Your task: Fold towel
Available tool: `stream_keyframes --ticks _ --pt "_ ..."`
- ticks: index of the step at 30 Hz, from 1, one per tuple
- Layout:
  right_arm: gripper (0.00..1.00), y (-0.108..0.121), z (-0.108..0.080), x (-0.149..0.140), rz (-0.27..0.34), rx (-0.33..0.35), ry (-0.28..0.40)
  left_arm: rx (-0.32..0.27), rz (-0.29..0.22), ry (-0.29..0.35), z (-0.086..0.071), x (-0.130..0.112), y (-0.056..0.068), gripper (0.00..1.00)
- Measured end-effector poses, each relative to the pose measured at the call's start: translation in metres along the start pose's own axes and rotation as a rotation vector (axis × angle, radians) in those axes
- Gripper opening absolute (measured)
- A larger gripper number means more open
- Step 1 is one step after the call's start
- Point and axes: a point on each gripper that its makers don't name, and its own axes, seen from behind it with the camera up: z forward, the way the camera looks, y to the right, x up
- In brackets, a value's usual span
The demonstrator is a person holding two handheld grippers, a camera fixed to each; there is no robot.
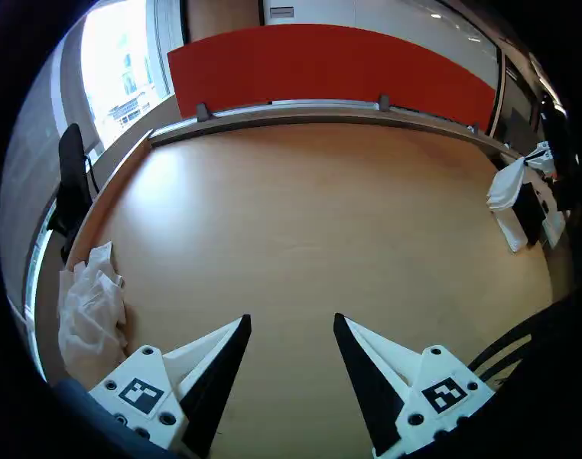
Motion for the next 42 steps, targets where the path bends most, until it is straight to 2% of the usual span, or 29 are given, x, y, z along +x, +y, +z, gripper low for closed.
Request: stream_keyframes --ticks 12,18,30,42 --pt "0.04 0.001 -0.014 -0.086 0.085 -0.031 -0.087 -0.004 0.014 -0.002 0.001 0.001 0.007 0.79" --pt "0.04 -0.005 -0.016 -0.118 0.132 -0.036 -0.112 -0.003 0.022 -0.005 0.002 0.002 0.009 0.79" --pt "0.04 -0.023 -0.010 -0.166 0.209 -0.035 -0.161 -0.003 0.040 -0.007 0.001 0.002 0.013 0.79" --pt "0.04 -0.037 -0.001 -0.196 0.275 -0.031 -0.196 0.003 0.046 -0.007 0.000 0.004 0.013 0.79"
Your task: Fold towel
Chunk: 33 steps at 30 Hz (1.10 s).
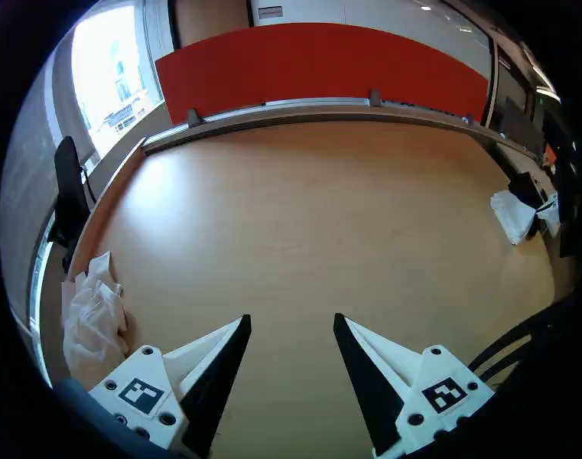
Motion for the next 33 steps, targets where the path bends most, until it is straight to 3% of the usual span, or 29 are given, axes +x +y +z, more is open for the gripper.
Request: stream_keyframes --ticks 15,28,33 --pt "0.04 -0.009 0.015 -0.041 0.052 0.010 -0.070 0.007 0.008 -0.004 -0.001 0.000 -0.001 0.79" --pt "0.04 -0.008 0.021 -0.048 0.071 0.002 -0.088 0.009 0.010 -0.006 -0.002 -0.001 0.001 0.79" --pt "0.14 -0.007 0.021 -0.049 0.069 -0.006 -0.087 0.009 0.009 -0.005 -0.002 0.000 0.002 0.79"
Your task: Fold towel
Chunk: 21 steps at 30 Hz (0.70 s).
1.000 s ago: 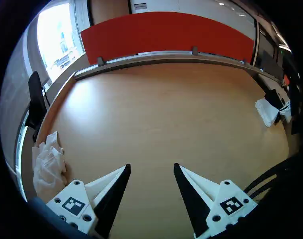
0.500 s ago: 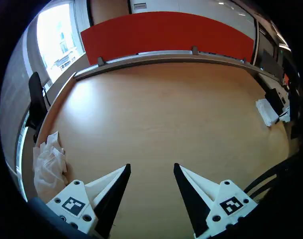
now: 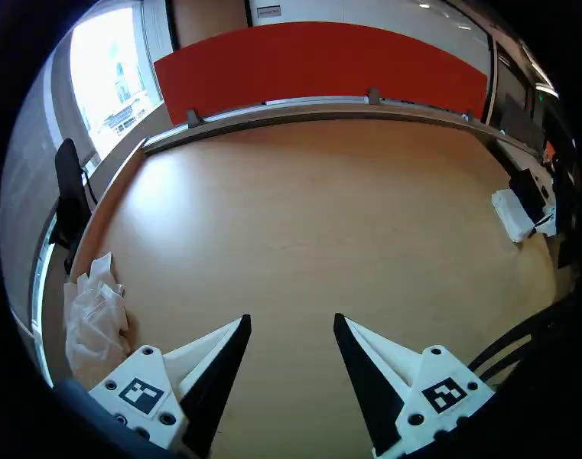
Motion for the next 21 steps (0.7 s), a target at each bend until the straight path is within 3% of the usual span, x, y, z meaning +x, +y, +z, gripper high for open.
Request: stream_keyframes --ticks 2,6,13,19,21 --pt "0.26 -0.0003 -0.0013 0.0000 0.001 0.000 0.004 0.000 -0.001 -0.001 0.0003 -0.0001 0.0002 0.79" --pt "0.64 -0.0022 -0.0042 -0.0012 0.001 0.008 0.009 -0.001 -0.002 -0.001 0.0009 0.0000 0.0010 0.79" --pt "0.80 -0.0054 -0.0074 -0.0019 -0.004 0.013 0.020 -0.008 0.001 0.001 0.0019 0.0017 0.0043 0.79" --pt "0.83 -0.0072 -0.0089 0.0003 0.001 0.013 0.029 -0.011 0.002 0.003 0.0012 0.0024 0.0056 0.79" --pt "0.88 -0.0074 -0.0095 0.0012 0.001 0.011 0.032 -0.012 0.000 0.004 0.0008 0.0021 0.0054 0.79"
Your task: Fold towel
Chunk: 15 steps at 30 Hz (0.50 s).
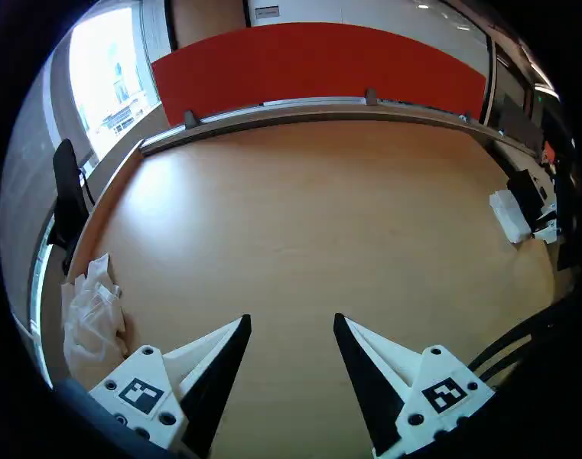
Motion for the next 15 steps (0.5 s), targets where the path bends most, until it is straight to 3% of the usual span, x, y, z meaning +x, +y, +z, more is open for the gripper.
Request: stream_keyframes --ticks 5,15 --pt "0.97 -0.002 -0.001 0.005 0.004 0.002 0.010 -0.001 -0.002 0.002 -0.001 0.000 -0.001 0.79" --pt "0.97 -0.008 -0.007 0.020 0.025 0.003 0.049 -0.009 -0.005 0.014 -0.003 0.003 -0.001 0.79"
